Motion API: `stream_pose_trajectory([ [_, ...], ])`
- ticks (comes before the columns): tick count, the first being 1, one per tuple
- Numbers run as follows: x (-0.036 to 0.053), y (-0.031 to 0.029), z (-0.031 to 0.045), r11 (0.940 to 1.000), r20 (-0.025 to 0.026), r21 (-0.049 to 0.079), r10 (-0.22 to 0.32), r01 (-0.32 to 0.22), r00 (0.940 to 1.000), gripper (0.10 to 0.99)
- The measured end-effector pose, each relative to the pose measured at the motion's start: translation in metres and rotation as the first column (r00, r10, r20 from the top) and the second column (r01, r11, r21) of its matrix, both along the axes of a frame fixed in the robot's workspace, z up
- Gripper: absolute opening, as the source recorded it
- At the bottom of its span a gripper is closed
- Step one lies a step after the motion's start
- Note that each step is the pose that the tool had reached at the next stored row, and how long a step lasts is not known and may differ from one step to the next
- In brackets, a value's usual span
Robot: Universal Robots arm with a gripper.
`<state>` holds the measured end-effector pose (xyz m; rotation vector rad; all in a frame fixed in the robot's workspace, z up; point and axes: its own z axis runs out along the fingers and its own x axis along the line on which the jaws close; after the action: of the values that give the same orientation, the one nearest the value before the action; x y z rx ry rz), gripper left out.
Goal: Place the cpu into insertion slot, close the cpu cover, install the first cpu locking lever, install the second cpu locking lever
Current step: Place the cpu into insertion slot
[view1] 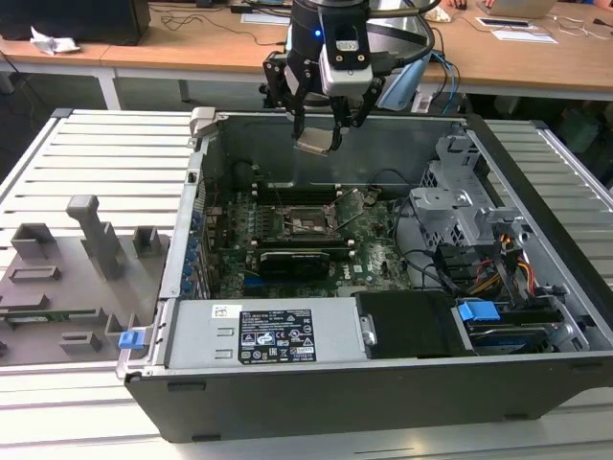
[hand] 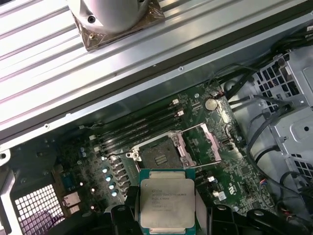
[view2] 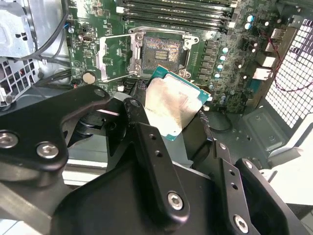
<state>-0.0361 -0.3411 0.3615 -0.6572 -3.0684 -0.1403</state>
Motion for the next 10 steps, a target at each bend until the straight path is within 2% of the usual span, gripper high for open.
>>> stream_pose_trajectory([
  [10,0.0000,0.0000,-0.0003,0.9988,0.0001,0.000,-0.049,0.049,0.9988,0.541],
])
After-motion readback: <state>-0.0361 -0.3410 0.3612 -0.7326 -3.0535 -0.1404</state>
